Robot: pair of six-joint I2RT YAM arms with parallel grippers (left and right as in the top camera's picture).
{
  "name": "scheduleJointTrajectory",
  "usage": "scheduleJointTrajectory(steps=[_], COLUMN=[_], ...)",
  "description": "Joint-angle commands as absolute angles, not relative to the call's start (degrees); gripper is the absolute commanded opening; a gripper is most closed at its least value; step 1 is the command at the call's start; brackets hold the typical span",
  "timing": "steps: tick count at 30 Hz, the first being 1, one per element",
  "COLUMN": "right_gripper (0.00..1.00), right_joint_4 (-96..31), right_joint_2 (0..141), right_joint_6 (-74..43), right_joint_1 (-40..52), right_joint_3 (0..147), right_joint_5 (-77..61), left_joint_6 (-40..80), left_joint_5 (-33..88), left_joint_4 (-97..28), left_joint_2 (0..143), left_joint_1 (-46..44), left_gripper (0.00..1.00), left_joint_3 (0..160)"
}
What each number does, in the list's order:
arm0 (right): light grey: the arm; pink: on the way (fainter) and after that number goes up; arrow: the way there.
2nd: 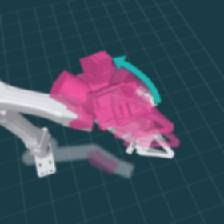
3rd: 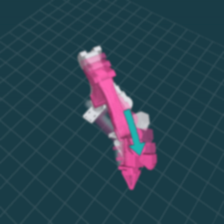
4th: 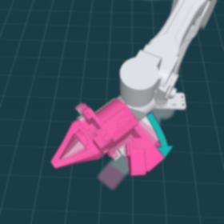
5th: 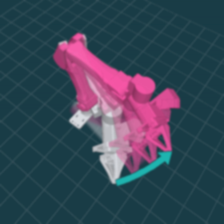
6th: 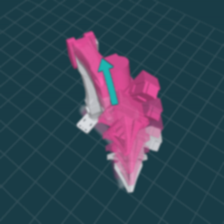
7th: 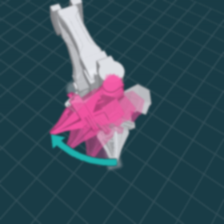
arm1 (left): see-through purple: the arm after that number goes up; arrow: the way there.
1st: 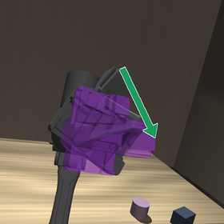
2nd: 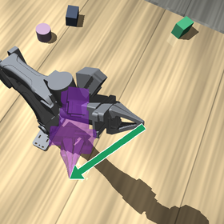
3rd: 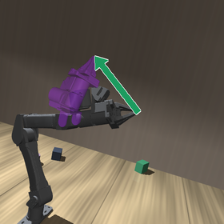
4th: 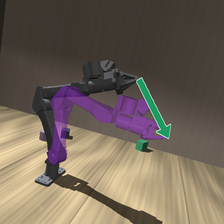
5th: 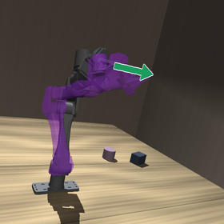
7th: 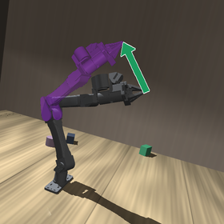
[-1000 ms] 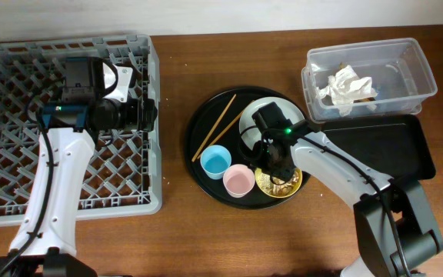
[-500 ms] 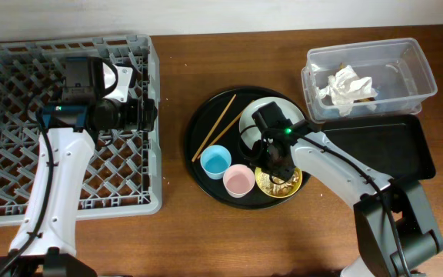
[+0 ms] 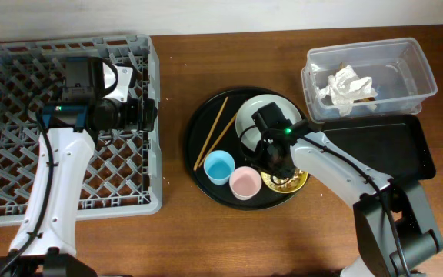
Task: Sort waste into correct bins and load items into the dishwasher rack
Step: 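Grasp the rim of the yellow bowl with the right gripper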
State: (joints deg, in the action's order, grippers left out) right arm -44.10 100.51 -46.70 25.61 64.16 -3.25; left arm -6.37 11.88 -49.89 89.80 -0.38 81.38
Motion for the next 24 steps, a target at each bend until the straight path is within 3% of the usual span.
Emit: scheduleJointTrajectory(steps=[1,7,17,24], right_gripper=[0.27,0.04,0.04,0.04], right_joint_4=[-44.12,-44.05,-45.76,-55.57], right_joint_2=[101.43,101.43,101.36,101.19], right_joint_6=[-47.0,-47.0,-41.74,-28.82], right_joint_1=[25.93,25.91,25.34,23.33], right_joint_3=[63.94,63.94,66.5,76.42], right_joint_5=[-1.69,-1.89,-1.85,-1.93], left_joint_6=[-6.07,-6.07,-6.07,-6.07], left_joint_5=[12.67,12.67,12.67,12.67], left_joint_4=[-49.82,-49.82,-49.8,-49.82], left_joint_2=[88.82,88.82,88.82,88.82], left_joint_1=[-0.69,-0.69,-0.69,-0.69], left_gripper=[0.99,0.99,0.99,0.99], left_joint_3=[82.35,82.35,82.35,82.35])
